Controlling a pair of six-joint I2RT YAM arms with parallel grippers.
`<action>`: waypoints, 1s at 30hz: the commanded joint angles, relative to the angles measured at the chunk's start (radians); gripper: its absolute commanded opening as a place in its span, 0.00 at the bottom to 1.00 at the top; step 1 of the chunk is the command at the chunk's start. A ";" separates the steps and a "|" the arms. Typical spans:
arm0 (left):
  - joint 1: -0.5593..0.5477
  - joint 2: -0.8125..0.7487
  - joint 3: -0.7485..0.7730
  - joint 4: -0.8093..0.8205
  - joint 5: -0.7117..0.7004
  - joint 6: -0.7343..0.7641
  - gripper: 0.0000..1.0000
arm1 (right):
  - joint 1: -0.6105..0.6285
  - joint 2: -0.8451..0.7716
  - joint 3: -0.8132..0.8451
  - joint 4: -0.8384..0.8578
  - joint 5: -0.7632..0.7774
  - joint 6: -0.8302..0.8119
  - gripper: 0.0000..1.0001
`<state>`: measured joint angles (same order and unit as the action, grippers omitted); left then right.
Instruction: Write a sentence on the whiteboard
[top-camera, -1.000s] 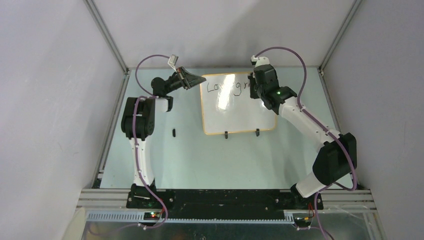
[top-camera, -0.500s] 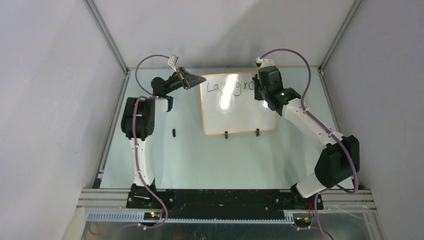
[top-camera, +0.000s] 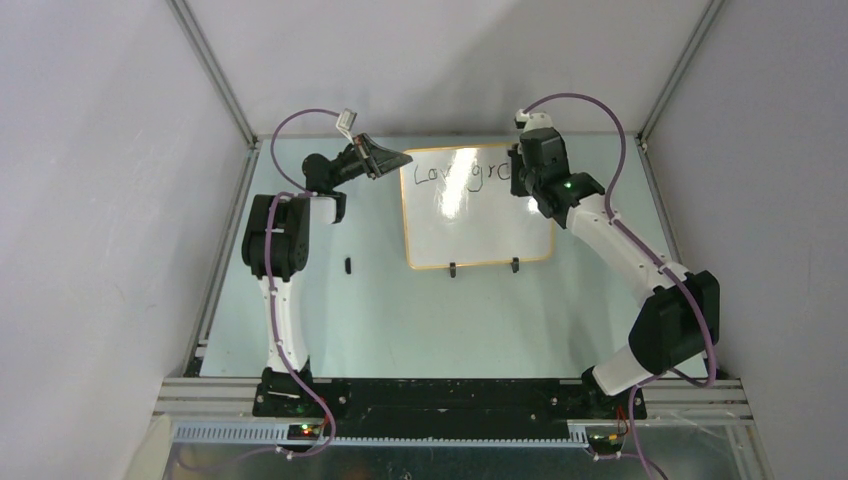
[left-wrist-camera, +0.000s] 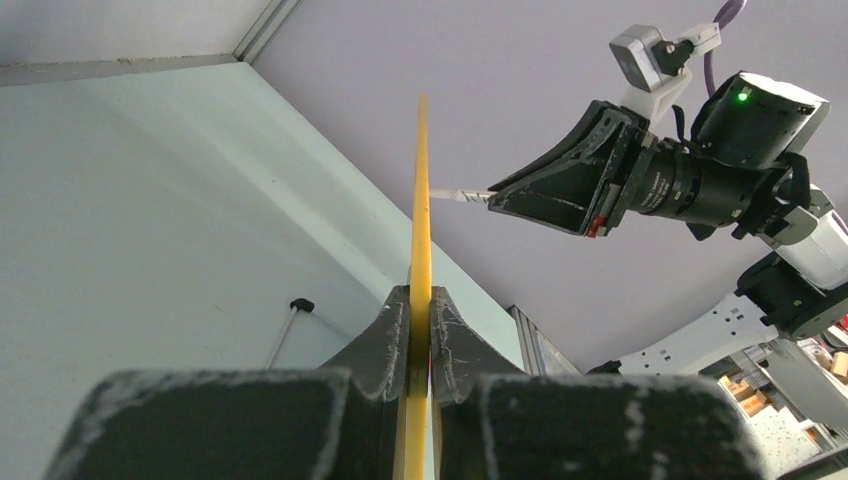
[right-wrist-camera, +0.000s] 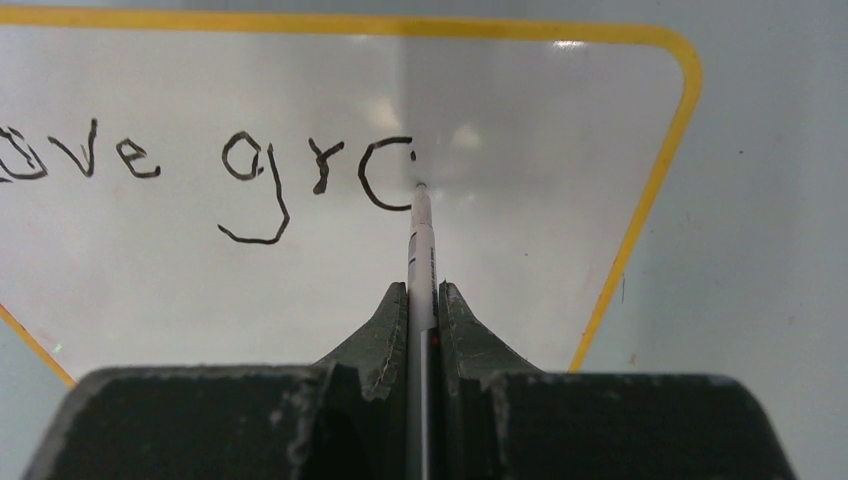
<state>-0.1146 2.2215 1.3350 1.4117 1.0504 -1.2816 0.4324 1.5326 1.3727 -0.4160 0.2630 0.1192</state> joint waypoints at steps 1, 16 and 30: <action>-0.009 -0.063 -0.009 0.028 0.011 0.024 0.00 | -0.009 0.015 0.071 0.016 0.009 -0.011 0.00; -0.009 -0.064 -0.008 0.028 0.011 0.024 0.00 | 0.003 0.048 0.124 -0.005 -0.007 -0.010 0.00; -0.009 -0.065 -0.012 0.029 0.010 0.023 0.00 | -0.008 0.019 0.084 -0.018 0.021 -0.003 0.00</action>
<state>-0.1154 2.2158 1.3312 1.4105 1.0512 -1.2751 0.4316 1.5730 1.4498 -0.4271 0.2649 0.1192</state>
